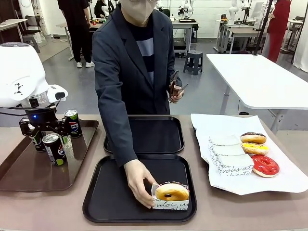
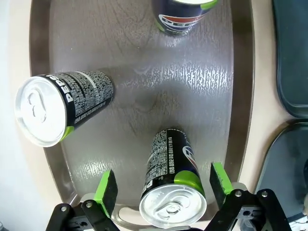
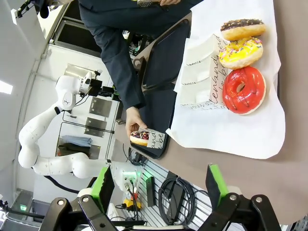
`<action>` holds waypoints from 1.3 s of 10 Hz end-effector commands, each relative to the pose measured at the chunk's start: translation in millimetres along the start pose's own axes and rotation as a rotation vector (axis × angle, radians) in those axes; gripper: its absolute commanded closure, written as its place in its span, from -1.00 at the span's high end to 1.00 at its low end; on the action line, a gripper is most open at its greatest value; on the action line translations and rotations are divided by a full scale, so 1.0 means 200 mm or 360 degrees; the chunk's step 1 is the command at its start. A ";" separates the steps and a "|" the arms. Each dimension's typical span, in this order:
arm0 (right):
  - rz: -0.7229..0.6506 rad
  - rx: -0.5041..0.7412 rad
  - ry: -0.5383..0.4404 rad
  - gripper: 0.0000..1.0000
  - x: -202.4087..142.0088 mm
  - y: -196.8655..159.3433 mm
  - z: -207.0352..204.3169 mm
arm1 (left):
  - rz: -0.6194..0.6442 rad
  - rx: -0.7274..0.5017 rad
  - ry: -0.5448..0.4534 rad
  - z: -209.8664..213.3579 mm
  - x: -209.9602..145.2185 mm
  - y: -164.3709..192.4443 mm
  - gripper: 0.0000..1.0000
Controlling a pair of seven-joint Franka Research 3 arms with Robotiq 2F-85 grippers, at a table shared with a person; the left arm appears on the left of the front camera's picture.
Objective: Set up donuts and drinks on trays.
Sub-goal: Pick up one Pepsi coke and place it on the Flat Tray.
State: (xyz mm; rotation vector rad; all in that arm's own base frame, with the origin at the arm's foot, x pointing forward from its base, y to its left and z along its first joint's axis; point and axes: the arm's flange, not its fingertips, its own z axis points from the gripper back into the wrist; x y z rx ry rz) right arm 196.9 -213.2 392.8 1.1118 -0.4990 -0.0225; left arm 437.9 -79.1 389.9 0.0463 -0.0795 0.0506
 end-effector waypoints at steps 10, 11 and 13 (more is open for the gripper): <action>0.0026 0.0026 -0.0024 1.00 0.01 0.00 0.01 | -0.0032 -0.0079 -0.0010 0.06 0.00 0.00 -1.00; 0.0026 0.0026 -0.0024 1.00 0.01 0.00 0.01 | -0.0045 -0.0048 -0.0075 0.10 -0.04 -0.01 -1.00; 0.0026 0.0026 -0.0024 1.00 0.01 0.00 0.01 | -0.0082 -0.0014 -0.0101 0.27 -0.15 -0.02 -1.00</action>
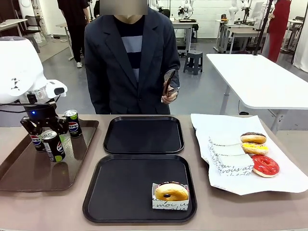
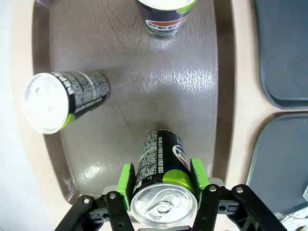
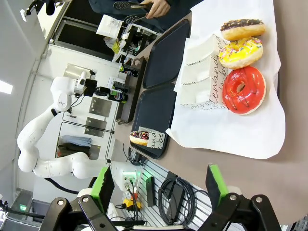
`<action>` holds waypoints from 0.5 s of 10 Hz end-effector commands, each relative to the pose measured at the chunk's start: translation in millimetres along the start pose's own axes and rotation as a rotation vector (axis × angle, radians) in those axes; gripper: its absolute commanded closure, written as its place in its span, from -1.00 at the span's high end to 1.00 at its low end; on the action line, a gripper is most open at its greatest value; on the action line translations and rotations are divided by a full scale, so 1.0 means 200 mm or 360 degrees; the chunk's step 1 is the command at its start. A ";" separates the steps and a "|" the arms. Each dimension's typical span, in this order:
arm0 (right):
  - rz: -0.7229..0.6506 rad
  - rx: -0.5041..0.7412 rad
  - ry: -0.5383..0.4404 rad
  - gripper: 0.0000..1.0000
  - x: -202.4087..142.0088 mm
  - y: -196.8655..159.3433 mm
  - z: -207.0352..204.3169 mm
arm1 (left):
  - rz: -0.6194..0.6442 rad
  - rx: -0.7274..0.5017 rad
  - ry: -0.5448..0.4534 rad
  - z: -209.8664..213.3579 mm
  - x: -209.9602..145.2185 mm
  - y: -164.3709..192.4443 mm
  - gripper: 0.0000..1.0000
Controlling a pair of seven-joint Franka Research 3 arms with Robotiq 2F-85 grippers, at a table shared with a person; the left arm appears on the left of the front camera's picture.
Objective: Set up donuts and drinks on trays.
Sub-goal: Pick up one Pepsi coke and place it on the Flat Tray.
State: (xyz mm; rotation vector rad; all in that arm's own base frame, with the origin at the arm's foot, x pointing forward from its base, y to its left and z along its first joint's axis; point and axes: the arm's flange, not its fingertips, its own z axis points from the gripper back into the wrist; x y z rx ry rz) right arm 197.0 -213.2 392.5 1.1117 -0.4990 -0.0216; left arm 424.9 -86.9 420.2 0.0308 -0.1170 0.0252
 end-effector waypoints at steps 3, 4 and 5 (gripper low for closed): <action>0.0024 0.0026 -0.0024 1.00 0.01 0.00 0.01 | -0.0006 0.0000 -0.0136 0.46 -0.25 0.01 -1.00; 0.0024 0.0026 -0.0024 1.00 0.01 0.00 0.01 | 0.0042 0.0000 -0.0143 0.52 -0.29 0.04 -1.00; 0.0024 0.0026 -0.0024 1.00 0.01 0.00 0.01 | 0.0103 0.0016 -0.0138 0.53 -0.30 0.07 -1.00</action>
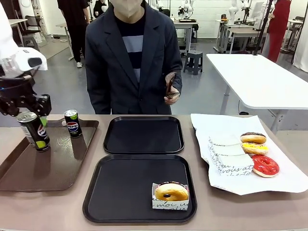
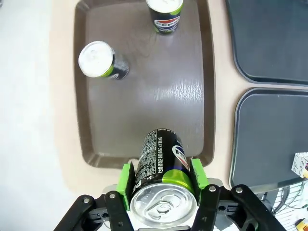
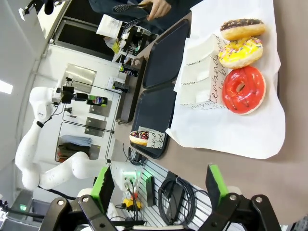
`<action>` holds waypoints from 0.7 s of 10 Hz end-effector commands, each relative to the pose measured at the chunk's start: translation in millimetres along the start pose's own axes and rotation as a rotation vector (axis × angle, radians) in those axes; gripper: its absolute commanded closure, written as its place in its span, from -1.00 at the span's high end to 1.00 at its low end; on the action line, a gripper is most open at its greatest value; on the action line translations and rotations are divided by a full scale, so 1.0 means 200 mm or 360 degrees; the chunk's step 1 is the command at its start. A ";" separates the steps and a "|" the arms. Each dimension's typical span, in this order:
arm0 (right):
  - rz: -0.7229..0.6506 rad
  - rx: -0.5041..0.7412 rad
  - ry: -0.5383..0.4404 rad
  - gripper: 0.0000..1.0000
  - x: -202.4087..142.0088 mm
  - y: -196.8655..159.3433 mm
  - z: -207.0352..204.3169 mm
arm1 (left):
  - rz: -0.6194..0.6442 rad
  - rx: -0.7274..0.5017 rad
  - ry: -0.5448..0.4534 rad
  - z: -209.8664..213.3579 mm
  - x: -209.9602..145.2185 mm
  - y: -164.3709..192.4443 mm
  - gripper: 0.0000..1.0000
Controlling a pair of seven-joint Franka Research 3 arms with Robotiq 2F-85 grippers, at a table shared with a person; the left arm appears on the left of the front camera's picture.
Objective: Set up donuts and drinks on trays.
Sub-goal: Pick up one Pepsi coke and place it on the Flat Tray.
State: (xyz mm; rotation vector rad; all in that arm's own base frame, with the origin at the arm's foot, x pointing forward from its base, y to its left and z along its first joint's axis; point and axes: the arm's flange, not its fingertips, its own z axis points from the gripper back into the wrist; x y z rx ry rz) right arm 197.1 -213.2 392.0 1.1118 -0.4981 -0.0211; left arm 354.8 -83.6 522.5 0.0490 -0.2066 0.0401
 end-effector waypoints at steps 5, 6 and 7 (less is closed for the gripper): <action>0.0024 0.0026 -0.0026 1.00 0.01 0.00 0.01 | -0.0031 -0.0006 0.0010 -0.07 0.04 -0.03 -1.00; 0.0024 0.0026 -0.0026 1.00 0.01 0.00 0.01 | -0.0020 0.0007 0.0042 -0.08 0.02 -0.03 0.16; 0.0024 0.0026 -0.0026 1.00 0.01 0.00 0.01 | -0.0083 -0.0071 0.0035 -0.07 0.00 -0.13 0.16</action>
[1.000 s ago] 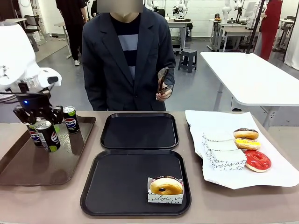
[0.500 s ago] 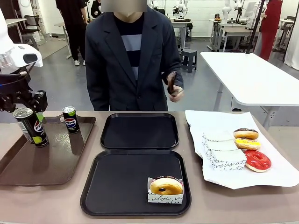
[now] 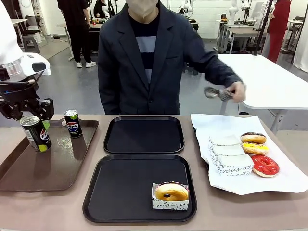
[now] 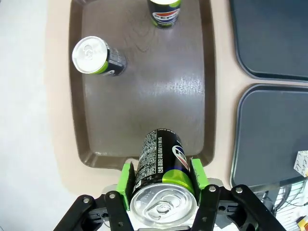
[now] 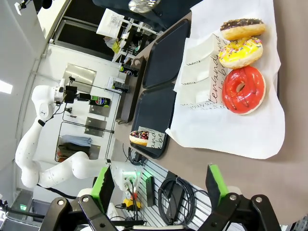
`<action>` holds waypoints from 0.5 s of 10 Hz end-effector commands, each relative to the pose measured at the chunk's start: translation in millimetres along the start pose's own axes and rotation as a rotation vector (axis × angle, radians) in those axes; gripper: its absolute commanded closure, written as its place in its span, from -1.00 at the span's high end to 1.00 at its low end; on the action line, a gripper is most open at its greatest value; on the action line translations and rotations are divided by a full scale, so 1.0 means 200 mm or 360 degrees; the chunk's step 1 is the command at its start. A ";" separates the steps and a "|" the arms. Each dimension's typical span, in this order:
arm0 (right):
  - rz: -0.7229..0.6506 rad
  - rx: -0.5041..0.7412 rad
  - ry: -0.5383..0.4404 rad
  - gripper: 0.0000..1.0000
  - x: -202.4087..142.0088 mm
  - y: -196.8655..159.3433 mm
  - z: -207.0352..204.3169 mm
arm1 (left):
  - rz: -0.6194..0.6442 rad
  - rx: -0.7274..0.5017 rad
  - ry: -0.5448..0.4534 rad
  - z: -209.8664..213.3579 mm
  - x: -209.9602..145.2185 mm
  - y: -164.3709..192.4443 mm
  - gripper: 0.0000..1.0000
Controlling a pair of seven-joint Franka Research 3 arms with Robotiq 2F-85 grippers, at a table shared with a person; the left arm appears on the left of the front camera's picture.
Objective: Set up donuts and drinks on trays.
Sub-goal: Pick up one Pepsi coke and place it on the Flat Tray.
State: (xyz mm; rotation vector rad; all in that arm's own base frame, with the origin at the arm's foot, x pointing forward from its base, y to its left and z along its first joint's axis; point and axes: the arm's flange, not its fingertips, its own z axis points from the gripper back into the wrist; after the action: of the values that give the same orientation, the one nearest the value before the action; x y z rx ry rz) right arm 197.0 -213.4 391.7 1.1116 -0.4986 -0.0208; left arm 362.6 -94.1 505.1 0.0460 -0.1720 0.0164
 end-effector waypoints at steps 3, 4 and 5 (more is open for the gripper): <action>0.0024 0.0026 -0.0025 1.00 0.01 0.00 0.01 | -0.0345 -0.0229 0.0057 0.01 -0.11 -0.46 0.16; 0.0024 0.0026 -0.0025 1.00 0.01 0.00 0.01 | -0.0442 -0.0297 0.0126 -0.04 -0.20 -0.59 0.16; 0.0024 0.0026 -0.0025 1.00 0.01 0.00 0.01 | -0.0521 -0.0325 0.0174 -0.11 -0.27 -0.72 0.16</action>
State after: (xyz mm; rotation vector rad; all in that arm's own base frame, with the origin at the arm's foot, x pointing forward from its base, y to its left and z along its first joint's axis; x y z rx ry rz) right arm 196.6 -213.9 391.5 1.1112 -0.4989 -0.0225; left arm 314.3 -227.7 481.0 -0.0986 -0.0799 -0.2718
